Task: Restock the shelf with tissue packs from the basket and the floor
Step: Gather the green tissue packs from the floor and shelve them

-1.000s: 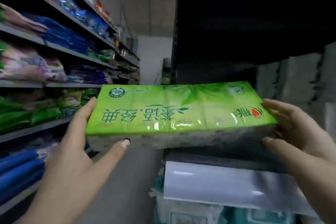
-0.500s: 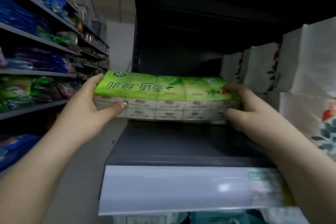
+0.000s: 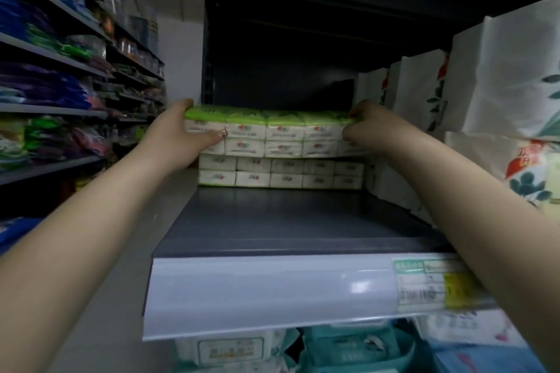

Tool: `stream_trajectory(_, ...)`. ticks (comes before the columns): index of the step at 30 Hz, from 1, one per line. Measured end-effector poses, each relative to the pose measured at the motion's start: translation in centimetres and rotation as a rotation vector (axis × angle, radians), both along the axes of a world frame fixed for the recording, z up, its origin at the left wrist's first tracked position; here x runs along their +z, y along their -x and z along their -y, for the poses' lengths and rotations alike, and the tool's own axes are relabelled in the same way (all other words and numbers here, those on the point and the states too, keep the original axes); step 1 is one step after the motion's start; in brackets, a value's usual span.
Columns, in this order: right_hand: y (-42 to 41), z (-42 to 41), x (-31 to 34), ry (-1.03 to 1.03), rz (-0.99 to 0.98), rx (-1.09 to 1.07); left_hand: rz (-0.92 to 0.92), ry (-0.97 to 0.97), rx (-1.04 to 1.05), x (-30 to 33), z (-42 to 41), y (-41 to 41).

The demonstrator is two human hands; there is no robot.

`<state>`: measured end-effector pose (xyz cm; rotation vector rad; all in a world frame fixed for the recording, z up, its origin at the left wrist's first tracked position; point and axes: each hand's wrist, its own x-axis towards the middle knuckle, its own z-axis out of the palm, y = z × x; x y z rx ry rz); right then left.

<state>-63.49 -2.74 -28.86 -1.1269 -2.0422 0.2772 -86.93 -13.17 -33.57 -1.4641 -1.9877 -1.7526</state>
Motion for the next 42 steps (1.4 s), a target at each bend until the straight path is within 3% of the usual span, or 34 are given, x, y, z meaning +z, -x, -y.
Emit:
stream_trajectory(12, 0.5, -2.2, -1.4, -0.118, 0.097, -0.166, 0.033, 0.029, -0.069, 0.7, -2.3, -0.4)
stream_trajectory(19, 0.4, -2.4, -2.1, -0.222, 0.039, -0.165, 0.073, 0.025, -0.066, 0.3, -3.2, -0.1)
stream_trajectory(27, 0.7, -3.8, -2.4, -0.257, 0.105, -0.19, 0.167, 0.007, -0.064, -1.5, -1.6, 1.4)
stream_trajectory(35, 0.7, -4.2, -2.4, -0.252, 0.213, -0.218, -0.037, 0.133, -0.009, -2.3, -0.8, -0.4)
stream_trajectory(42, 0.5, -3.6, -2.1, -0.253, 0.262, -0.21, -0.031, 0.125, -0.064, -3.5, -0.6, -0.8)
